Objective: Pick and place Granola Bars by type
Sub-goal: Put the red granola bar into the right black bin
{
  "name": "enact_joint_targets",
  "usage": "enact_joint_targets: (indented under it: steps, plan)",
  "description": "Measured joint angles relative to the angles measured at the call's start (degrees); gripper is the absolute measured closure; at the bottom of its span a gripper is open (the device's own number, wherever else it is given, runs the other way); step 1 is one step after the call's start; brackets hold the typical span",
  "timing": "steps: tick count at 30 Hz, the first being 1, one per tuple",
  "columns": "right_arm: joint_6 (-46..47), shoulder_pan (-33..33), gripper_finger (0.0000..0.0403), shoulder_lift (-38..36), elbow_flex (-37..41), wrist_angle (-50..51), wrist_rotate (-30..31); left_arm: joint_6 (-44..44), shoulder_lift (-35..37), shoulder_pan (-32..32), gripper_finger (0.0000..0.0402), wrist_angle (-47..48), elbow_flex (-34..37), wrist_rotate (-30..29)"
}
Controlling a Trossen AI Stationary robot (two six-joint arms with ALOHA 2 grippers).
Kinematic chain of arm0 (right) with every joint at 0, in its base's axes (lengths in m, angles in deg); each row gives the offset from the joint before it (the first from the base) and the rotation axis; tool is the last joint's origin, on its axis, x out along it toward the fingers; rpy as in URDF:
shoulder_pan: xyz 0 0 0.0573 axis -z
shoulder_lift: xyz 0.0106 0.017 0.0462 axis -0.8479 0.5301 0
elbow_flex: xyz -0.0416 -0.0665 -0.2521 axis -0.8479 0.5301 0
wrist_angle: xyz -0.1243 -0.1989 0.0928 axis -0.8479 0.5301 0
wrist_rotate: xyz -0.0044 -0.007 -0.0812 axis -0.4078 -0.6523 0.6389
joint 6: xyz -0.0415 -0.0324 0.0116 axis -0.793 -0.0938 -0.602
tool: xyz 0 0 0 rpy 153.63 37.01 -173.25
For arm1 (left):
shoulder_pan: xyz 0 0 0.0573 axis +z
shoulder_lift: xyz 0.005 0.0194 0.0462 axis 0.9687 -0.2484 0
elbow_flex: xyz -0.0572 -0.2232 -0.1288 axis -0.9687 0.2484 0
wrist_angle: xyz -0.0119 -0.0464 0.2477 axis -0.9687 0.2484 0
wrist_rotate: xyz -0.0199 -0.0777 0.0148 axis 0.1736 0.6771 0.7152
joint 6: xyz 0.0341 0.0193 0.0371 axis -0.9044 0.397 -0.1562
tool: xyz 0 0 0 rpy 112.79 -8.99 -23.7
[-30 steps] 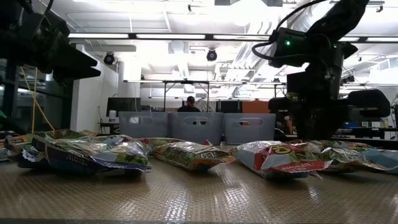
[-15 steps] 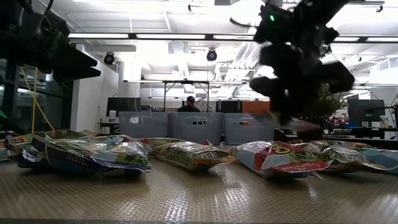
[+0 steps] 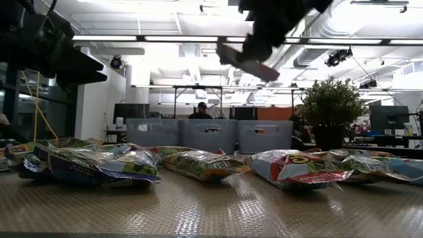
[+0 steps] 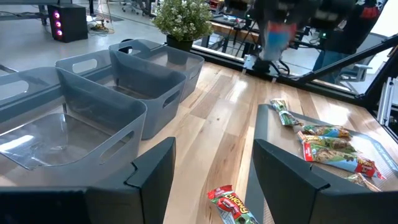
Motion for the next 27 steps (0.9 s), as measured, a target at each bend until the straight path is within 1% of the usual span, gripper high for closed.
enact_joint_targets:
  steps: [3, 6, 10, 15, 17, 21, 27]
  plan:
    - [3.4, 0.0, 0.0317, 0.0, -2.8, 0.0, 2.5, 0.0, 0.0, 0.0, 0.0190, 0.0, 0.0, 0.0]
    - [4.3, 0.0, 0.0317, 0.0, -5.1, 0.0, 4.2, 0.0, 0.0, 0.0, 0.0190, 0.0, 0.0, 0.0]
    - [3.9, 0.0, 0.0317, 0.0, -7.7, 0.0, 3.9, 0.0, 0.0, 0.0, 0.0190, 0.0, 0.0, 0.0]
    - [3.9, 0.0, 0.0316, -0.8, -10.1, 0.0, 1.5, 0.0, 0.0, 0.0, 0.0190, 0.0, 0.0, 0.0]
    - [3.9, 0.0, 0.0316, -2.1, -10.5, 0.0, 1.0, 0.0, 0.0, 0.0, 0.0190, 0.0, 0.0, 0.0]
    - [3.5, 0.3, 0.0316, -5.9, -10.7, 0.5, 2.3, 0.0, 0.0, 0.0, 0.0190, 0.0, 0.0, 0.0]
    - [3.0, 0.4, 0.0316, -13.4, -10.7, 3.8, 6.5, 0.0, 0.0, 0.0, 0.0190, 0.0, 0.0, 0.1]
